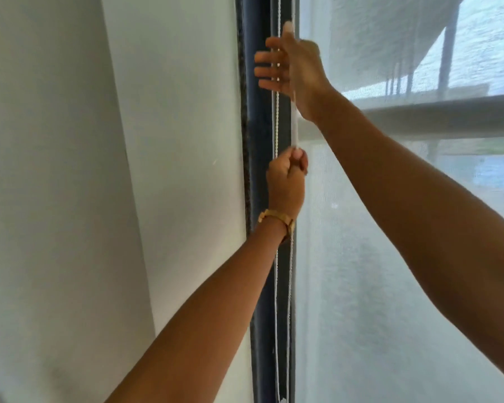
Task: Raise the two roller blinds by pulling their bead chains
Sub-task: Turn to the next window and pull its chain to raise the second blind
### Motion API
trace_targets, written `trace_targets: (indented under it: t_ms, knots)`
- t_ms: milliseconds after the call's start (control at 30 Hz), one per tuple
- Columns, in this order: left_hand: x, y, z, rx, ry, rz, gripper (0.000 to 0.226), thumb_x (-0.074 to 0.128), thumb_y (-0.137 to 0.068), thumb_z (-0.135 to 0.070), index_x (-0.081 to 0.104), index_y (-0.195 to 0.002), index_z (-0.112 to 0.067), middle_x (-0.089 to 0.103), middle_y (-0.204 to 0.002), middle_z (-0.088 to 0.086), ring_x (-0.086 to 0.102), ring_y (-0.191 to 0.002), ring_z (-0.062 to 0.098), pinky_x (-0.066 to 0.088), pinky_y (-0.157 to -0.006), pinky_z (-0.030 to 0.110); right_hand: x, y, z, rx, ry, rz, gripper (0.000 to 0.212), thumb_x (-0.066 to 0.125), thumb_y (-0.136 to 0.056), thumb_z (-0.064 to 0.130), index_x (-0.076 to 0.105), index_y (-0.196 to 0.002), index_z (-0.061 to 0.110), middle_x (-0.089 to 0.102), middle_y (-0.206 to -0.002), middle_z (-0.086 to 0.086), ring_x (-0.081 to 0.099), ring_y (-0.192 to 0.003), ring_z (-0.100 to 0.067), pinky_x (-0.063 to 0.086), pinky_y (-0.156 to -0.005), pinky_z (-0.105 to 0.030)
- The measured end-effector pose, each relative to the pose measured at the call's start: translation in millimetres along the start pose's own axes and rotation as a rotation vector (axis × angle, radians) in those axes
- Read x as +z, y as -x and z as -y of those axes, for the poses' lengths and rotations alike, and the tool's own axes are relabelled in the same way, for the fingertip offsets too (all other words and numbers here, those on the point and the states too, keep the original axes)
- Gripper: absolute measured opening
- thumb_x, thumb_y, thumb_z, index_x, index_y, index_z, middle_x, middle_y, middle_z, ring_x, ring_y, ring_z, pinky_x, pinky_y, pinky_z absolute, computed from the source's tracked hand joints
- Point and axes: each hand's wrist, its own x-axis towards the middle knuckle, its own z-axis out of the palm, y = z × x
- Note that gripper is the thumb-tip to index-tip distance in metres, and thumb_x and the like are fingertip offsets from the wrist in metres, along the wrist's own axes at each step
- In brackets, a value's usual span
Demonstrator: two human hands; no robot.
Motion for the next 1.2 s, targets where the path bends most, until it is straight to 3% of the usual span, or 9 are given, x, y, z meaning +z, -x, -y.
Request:
trace_targets:
  t_ms: [167, 267, 500, 600, 667, 800, 1000, 1100, 1200]
  knots:
    - [-10, 42, 32, -0.077, -0.025, 0.081, 0.04, 0.032, -0.096, 0.0, 0.044, -0.061, -0.015, 0.037, -0.055, -0.001, 0.032, -0.05, 0.009, 0.028, -0.048, 0.016, 13, -13, 16, -0.074, 0.036, -0.324, 0.036, 0.03, -0.102, 0.03, 0.054, -0.082, 0.013, 0.052, -0.064, 0.0, 0.045, -0.052, -0.005, 0.038, -0.054, -0.016]
    - [-28, 65, 53, -0.119, -0.084, 0.123, 0.037, 0.033, -0.099, -0.004, 0.048, -0.065, -0.007, 0.038, -0.054, -0.001, 0.032, -0.048, 0.008, 0.027, -0.047, 0.016, 21, -11, 15, -0.111, 0.048, -0.358, 0.039, 0.035, -0.101, 0.015, 0.046, -0.063, 0.018, 0.04, -0.055, 0.004, 0.036, -0.047, -0.004, 0.031, -0.049, -0.014]
    - [-58, 102, 81, -0.256, -0.169, 0.27, 0.035, 0.033, -0.102, -0.016, 0.058, -0.082, -0.002, 0.045, -0.05, 0.0, 0.041, -0.041, 0.004, 0.036, -0.044, 0.018, 26, 26, -36, -0.154, 0.067, -0.264, 0.04, 0.033, -0.102, 0.02, 0.043, -0.064, 0.017, 0.038, -0.056, 0.0, 0.034, -0.051, -0.013, 0.028, -0.05, -0.029]
    - [-55, 93, 64, -0.259, -0.147, 0.256, 0.037, 0.028, -0.103, -0.024, 0.059, -0.114, -0.008, 0.07, -0.087, 0.013, 0.065, -0.075, 0.013, 0.054, -0.068, 0.024, 25, 42, -52, -0.153, 0.033, -0.25, 0.04, 0.032, -0.102, 0.018, 0.043, -0.063, 0.017, 0.037, -0.054, 0.001, 0.033, -0.046, -0.011, 0.027, -0.044, -0.024]
    - [-46, 70, 43, -0.248, -0.052, 0.129, 0.044, 0.023, -0.102, -0.03, 0.049, -0.132, -0.01, 0.064, -0.123, 0.015, 0.063, -0.107, 0.022, 0.052, -0.089, 0.03, 20, 51, -66, -0.152, 0.06, -0.253, 0.039, 0.031, -0.102, 0.016, 0.043, -0.065, 0.017, 0.037, -0.054, 0.001, 0.034, -0.046, -0.008, 0.029, -0.044, -0.021]
    - [-32, -2, -15, -0.043, 0.058, -0.097, 0.044, 0.025, -0.103, -0.029, 0.044, -0.136, -0.009, 0.058, -0.132, 0.016, 0.057, -0.12, 0.026, 0.048, -0.102, 0.039, 10, 72, -93, -0.153, 0.144, -0.302, 0.038, 0.032, -0.102, 0.018, 0.045, -0.067, 0.013, 0.043, -0.06, -0.002, 0.042, -0.06, -0.02, 0.037, -0.06, -0.034]
    - [-26, -102, -95, 0.038, -0.022, 0.04, 0.047, 0.025, -0.103, -0.032, 0.046, -0.13, -0.001, 0.059, -0.127, 0.018, 0.062, -0.108, 0.029, 0.055, -0.089, 0.037, 9, 98, -117, -0.117, 0.059, -0.265, 0.036, 0.034, -0.102, 0.022, 0.047, -0.069, 0.012, 0.044, -0.06, -0.008, 0.038, -0.055, -0.023, 0.035, -0.055, -0.033]
    - [-21, -125, -115, -0.03, 0.049, 0.079, 0.043, 0.031, -0.103, -0.031, 0.056, -0.116, 0.002, 0.066, -0.092, 0.01, 0.064, -0.071, 0.02, 0.057, -0.061, 0.026, 19, 113, -130, -0.074, 0.035, -0.231, 0.036, 0.036, -0.101, 0.021, 0.046, -0.067, 0.017, 0.044, -0.058, -0.006, 0.039, -0.052, -0.018, 0.035, -0.051, -0.026]
    - [-21, -129, -110, -0.119, 0.129, 0.094, 0.031, 0.035, -0.1, -0.011, 0.062, -0.106, 0.003, 0.049, -0.064, 0.001, 0.04, -0.045, 0.008, 0.034, -0.04, 0.019, 26, 132, -145, -0.02, -0.01, -0.193, 0.036, 0.037, -0.101, 0.023, 0.046, -0.066, 0.023, 0.04, -0.055, 0.003, 0.036, -0.047, -0.008, 0.032, -0.044, -0.015]
